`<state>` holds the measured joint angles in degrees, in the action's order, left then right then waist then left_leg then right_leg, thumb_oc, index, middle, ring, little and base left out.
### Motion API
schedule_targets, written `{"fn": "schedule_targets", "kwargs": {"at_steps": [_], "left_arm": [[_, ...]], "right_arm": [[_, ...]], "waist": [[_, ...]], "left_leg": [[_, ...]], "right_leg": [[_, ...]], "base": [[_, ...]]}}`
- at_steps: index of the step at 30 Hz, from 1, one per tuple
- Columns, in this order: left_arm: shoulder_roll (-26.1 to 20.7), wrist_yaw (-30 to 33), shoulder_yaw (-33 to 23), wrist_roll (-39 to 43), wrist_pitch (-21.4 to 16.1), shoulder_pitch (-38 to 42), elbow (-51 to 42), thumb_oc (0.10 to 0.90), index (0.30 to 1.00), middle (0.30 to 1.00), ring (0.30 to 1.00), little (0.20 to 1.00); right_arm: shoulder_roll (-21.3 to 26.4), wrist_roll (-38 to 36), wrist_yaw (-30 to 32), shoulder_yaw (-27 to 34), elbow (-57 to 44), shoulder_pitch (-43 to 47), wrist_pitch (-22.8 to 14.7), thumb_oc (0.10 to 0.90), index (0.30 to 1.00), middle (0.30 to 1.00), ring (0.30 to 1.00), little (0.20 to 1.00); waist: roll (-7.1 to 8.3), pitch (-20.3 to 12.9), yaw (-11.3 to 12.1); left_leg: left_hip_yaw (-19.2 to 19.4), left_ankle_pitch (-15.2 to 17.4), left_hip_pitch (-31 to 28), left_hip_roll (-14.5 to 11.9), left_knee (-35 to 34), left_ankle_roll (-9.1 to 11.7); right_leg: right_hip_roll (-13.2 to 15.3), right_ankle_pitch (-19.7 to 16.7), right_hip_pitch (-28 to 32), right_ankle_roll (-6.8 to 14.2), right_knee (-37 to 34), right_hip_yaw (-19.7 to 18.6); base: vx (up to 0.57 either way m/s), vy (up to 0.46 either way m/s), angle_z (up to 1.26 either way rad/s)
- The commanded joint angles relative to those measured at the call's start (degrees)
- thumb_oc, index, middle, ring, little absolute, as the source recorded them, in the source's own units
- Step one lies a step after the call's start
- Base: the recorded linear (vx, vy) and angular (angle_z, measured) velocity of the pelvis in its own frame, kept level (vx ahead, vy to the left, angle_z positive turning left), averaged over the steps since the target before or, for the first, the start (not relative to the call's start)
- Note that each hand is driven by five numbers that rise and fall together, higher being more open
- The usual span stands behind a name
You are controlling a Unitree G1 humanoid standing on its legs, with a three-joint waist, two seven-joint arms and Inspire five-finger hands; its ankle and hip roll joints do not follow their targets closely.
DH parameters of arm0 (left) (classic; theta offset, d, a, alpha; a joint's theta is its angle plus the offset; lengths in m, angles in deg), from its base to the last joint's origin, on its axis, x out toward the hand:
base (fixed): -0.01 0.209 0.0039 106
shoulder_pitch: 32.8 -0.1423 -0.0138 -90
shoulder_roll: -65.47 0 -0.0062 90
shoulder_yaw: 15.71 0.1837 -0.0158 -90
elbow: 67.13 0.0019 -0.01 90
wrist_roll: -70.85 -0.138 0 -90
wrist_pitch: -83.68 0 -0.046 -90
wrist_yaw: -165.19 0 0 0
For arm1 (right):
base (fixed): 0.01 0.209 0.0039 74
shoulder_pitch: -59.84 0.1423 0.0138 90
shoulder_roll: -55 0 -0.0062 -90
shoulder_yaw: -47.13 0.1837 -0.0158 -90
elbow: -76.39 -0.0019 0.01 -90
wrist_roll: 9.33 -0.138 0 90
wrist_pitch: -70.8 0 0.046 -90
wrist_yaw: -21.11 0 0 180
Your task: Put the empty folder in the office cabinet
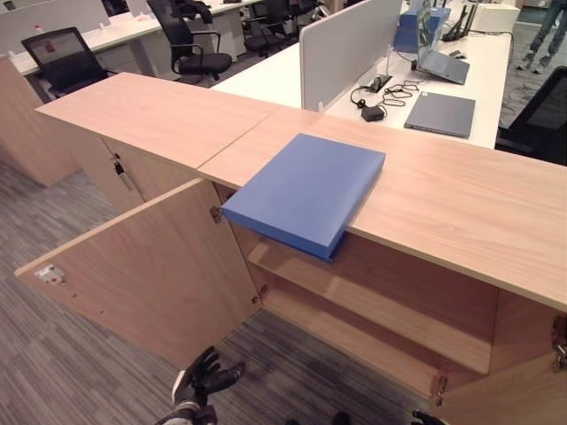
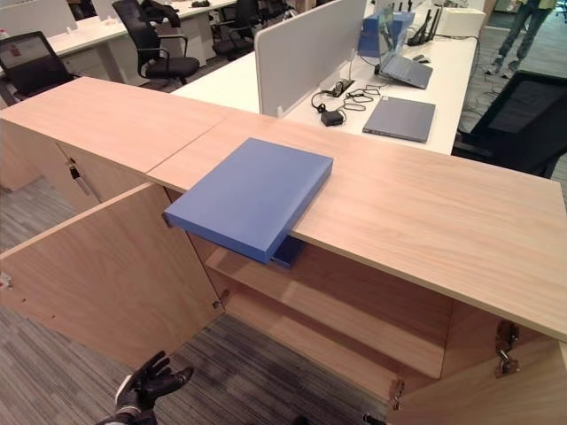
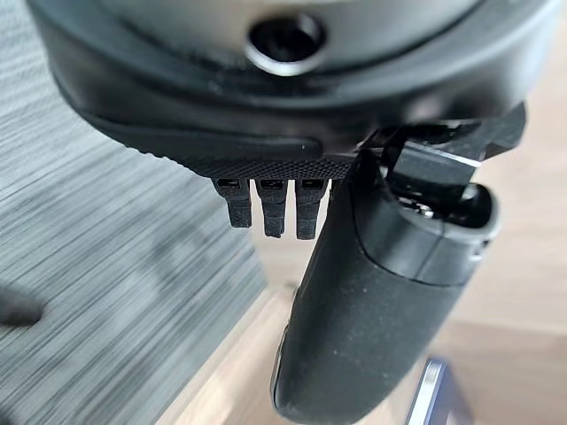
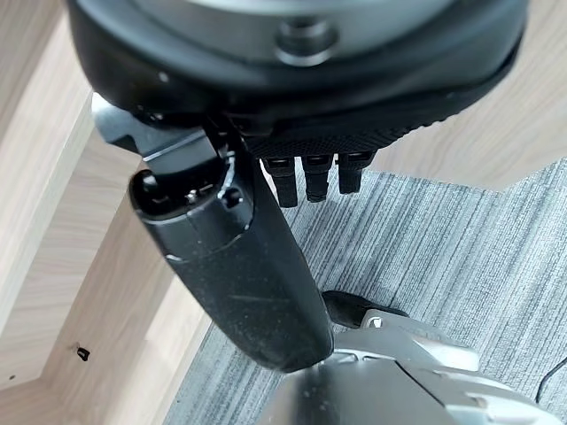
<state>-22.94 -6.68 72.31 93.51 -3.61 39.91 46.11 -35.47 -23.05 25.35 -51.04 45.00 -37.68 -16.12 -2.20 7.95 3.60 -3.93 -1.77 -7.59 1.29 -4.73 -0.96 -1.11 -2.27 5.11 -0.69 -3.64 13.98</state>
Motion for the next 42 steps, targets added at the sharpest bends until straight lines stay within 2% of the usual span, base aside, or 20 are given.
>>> {"fn": "schedule_targets", "kwargs": {"at_steps": [1,3,4,5,6,7,8,9,10,11,13,16,21,27,29,35,36,37,38,42], "left_arm": [[-4.0,6.8,-8.7,-10.3,-6.4,1.6,-12.1,0.800,0.900,0.900,0.900,0.900],[-5.7,9.8,-11.6,-17.2,-7.2,2.0,-16.1,0.800,0.900,0.900,0.900,0.900],[-5.6,9.8,-11.8,-17.3,-7.1,1.8,-16.4,0.800,0.900,0.900,0.900,0.900],[-6.6,12.6,-13.7,-22.3,-7.1,2.9,-18.2,0.800,0.900,0.900,0.900,0.900],[-6.6,12.6,-13.8,-22.4,-7.0,2.8,-18.4,0.800,0.900,0.900,0.900,0.900],[-7.4,16.1,-15.8,-26.7,-6.9,4.1,-21.7,0.800,0.900,0.900,0.900,0.900],[-7.4,16.1,-15.8,-26.8,-6.9,4.1,-21.7,0.800,0.900,0.900,0.900,0.900],[-7.9,20.4,-17.3,-30.8,-6.7,5.8,-24.9,0.800,0.900,0.900,0.900,0.900],[-7.9,20.4,-17.3,-30.9,-6.6,5.8,-25.1,0.800,0.900,0.900,0.900,0.900],[-8.3,23.7,-18.5,-33.6,-6.9,7.8,-28.1,0.800,0.900,0.900,0.900,0.900],[-9.3,25.7,-19.1,-36.6,-7.6,10.2,-32.0,0.800,0.900,0.900,0.900,0.900],[-10.3,26.7,-18.8,-39.4,-7.9,12.5,-35.4,0.800,0.900,0.900,0.900,0.900],[-14.1,25.1,-16.1,-46.1,-9.3,16.5,-41.5,0.800,0.900,0.900,0.900,0.900],[-19.0,21.8,-9.5,-50.8,-11.6,20.8,-44.5,0.800,0.900,0.900,0.900,0.900],[-20.5,19.8,-5.3,-52.2,-12.7,21.6,-45.5,0.800,0.900,0.900,0.900,0.900],[-21.8,17.0,-0.2,-51.7,-14.6,22.2,-46.6,0.800,0.900,0.900,0.900,0.900],[-21.9,14.6,3.2,-50.1,-15.4,23.1,-46.4,0.800,0.900,0.900,0.900,0.900],[-21.9,14.6,3.3,-50.1,-15.4,23.3,-46.3,0.800,0.900,0.900,0.900,0.900],[-21.9,12.1,5.6,-48.2,-15.9,23.5,-45.8,0.800,0.900,0.900,0.900,0.900],[-21.6,6.8,7.7,-42.4,-16.1,21.2,-43.8,0.800,0.900,0.900,0.900,0.900]], "right_arm": [[-2.8,-2.3,0.2,0.3,-2.1,0.9,-1.9,0.800,0.900,0.900,0.900,0.900],[-3.2,-2.9,0.1,0.4,-1.0,0.7,-2.1,0.800,0.900,0.900,0.900,0.900],[-3.3,-2.9,0.1,0.3,-0.9,0.7,-2.1,0.800,0.900,0.900,0.900,0.900],[-3.7,-3.3,-0.5,-0.1,0.3,0.8,-2.3,0.800,0.900,0.900,0.900,0.900],[-3.7,-3.3,-0.5,-0.2,0.4,0.9,-2.3,0.800,0.900,0.900,0.900,0.900],[-4.0,-3.3,-0.5,-0.7,1.7,1.2,-2.6,0.800,0.900,0.900,0.900,0.900],[-4.0,-3.3,-0.5,-0.7,1.7,1.2,-2.6,0.800,0.900,0.900,0.900,0.900],[-4.3,-3.4,-0.1,-1.3,2.8,1.6,-3.0,0.800,0.900,0.900,0.900,0.900],[-4.4,-3.4,-0.1,-1.3,2.9,1.7,-3.0,0.800,0.900,0.900,0.900,0.900],[-4.6,-3.5,0.2,-1.8,3.7,1.9,-3.3,0.800,0.900,0.900,0.900,0.900],[-4.8,-3.7,0.5,-2.2,4.6,2.2,-3.9,0.800,0.900,0.900,0.900,0.900],[-5.1,-3.8,0.9,-2.4,6.3,2.5,-4.2,0.800,0.900,0.900,0.900,0.900],[-5.4,-4.0,0.9,-2.7,8.4,3.5,-5.0,0.800,0.900,0.900,0.900,0.900],[-5.5,-3.8,0.1,-3.7,11.2,4.9,-5.3,0.800,0.900,0.900,0.900,0.900],[-5.5,-3.7,0.0,-4.1,12.1,5.6,-5.4,0.800,0.900,0.900,0.900,0.900],[-5.5,-3.6,-0.1,-4.8,12.0,5.7,-5.6,0.800,0.900,0.900,0.900,0.900],[-5.3,-3.6,0.0,-5.1,12.0,5.8,-5.7,0.800,0.900,0.900,0.900,0.900],[-5.3,-3.6,0.0,-5.1,12.0,5.8,-5.7,0.800,0.900,0.900,0.900,0.900],[-5.2,-3.6,0.0,-5.1,12.2,5.9,-5.6,0.800,0.900,0.900,0.900,0.900],[-4.7,-3.2,-0.4,-4.3,11.4,4.8,-5.0,0.800,0.900,0.900,0.900,0.900]], "waist": [[3.43,-1.9,1.5],[3.89,-2.1,1.8],[3.94,-2.1,1.8],[4.24,-2.3,2.0],[4.28,-2.3,1.9],[4.48,-2.4,2.0],[4.48,-2.4,2.0],[4.64,-2.7,2.0],[4.65,-2.6,2.0],[4.75,-3.0,1.9],[4.76,-3.3,1.7],[4.77,-3.7,1.5],[4.90,-4.3,1.2],[4.63,-5.2,0.5],[4.61,-5.5,0.1],[4.91,-5.9,0.0],[4.97,-5.9,-0.2],[4.97,-5.9,-0.1],[4.97,-6.0,-0.4],[4.80,-6.1,-0.9]], "left_leg": [[-0.5,4.0,-0.1,2.5,-0.3,0.4],[-0.6,4.3,-0.4,2.4,-0.3,0.6],[-0.6,4.3,-0.4,2.4,-0.3,0.6],[-0.5,4.5,-0.8,2.4,-0.3,0.7],[-0.5,4.6,-0.8,2.4,-0.3,0.7],[-0.4,4.7,-1.0,2.3,-0.3,0.9],[-0.4,4.7,-1.1,2.3,-0.3,0.9],[-0.3,4.9,-1.4,2.2,-0.3,1.0],[-0.3,4.9,-1.4,2.2,-0.3,1.0],[-0.2,5.1,-1.6,2.2,-0.3,1.1],[-0.1,5.4,-1.9,2.1,-0.3,1.2],[0.0,5.6,-2.2,2.1,-0.3,1.3],[0.3,5.5,-2.3,2.2,-0.3,1.3],[0.6,5.9,-2.6,2.1,-0.3,1.4],[0.9,6.0,-2.8,2.0,-0.3,1.4],[1.0,6.1,-2.8,1.9,-0.3,1.3],[1.1,6.0,-2.7,1.9,-0.3,1.2],[1.1,6.1,-2.7,1.9,-0.3,1.2],[1.1,6.1,-2.7,1.9,-0.3,1.2],[1.3,6.2,-2.7,1.9,-0.3,1.1]], "right_leg": [[3.5,-1.3,0.1,6.8,-1.4,-3.6],[3.4,-1.1,0.5,6.8,-1.4,-3.6],[3.4,-1.1,0.5,6.8,-1.4,-3.6],[3.3,-0.9,0.8,6.9,-1.4,-3.5],[3.3,-0.9,0.9,6.9,-1.4,-3.5],[3.3,-0.8,1.2,7.0,-1.4,-3.4],[3.3,-0.8,1.2,7.0,-1.4,-3.4],[3.3,-0.7,1.5,7.0,-1.4,-3.4],[3.3,-0.7,1.5,7.0,-1.4,-3.4],[3.3,-0.6,1.7,7.1,-1.4,-3.5],[3.3,-0.5,1.9,7.1,-1.4,-3.6],[3.3,-0.4,2.1,7.2,-1.4,-3.7],[3.4,-0.6,2.2,7.2,-1.4,-3.8],[3.3,-0.5,2.3,7.4,-1.4,-4.2],[3.2,-0.6,2.3,7.4,-1.4,-4.5],[3.0,-0.5,2.3,7.3,-1.4,-4.7],[3.0,-0.5,2.2,7.3,-1.4,-4.8],[3.0,-0.5,2.2,7.3,-1.4,-4.8],[2.9,-0.5,2.1,7.4,-1.4,-4.8],[2.9,-0.5,2.1,7.4,-1.4,-5.0]], "base": [[0.01,-0.009,0.08],[0.01,-0.008,0.02],[0.03,-0.021,0.03],[0.00,0.000,0.00],[0.04,-0.028,0.04],[0.00,0.000,0.00],[0.05,-0.025,0.02],[0.00,0.000,0.00],[0.05,-0.021,0.02],[0.04,-0.014,0.01],[0.04,-0.012,0.00],[0.01,-0.004,0.00],[0.01,-0.002,-0.01],[0.01,-0.001,-0.06],[0.02,0.001,-0.11],[0.00,0.000,-0.01],[0.00,0.000,0.00],[0.00,0.000,0.00],[0.00,0.000,0.00],[0.00,0.000,0.00]]}}
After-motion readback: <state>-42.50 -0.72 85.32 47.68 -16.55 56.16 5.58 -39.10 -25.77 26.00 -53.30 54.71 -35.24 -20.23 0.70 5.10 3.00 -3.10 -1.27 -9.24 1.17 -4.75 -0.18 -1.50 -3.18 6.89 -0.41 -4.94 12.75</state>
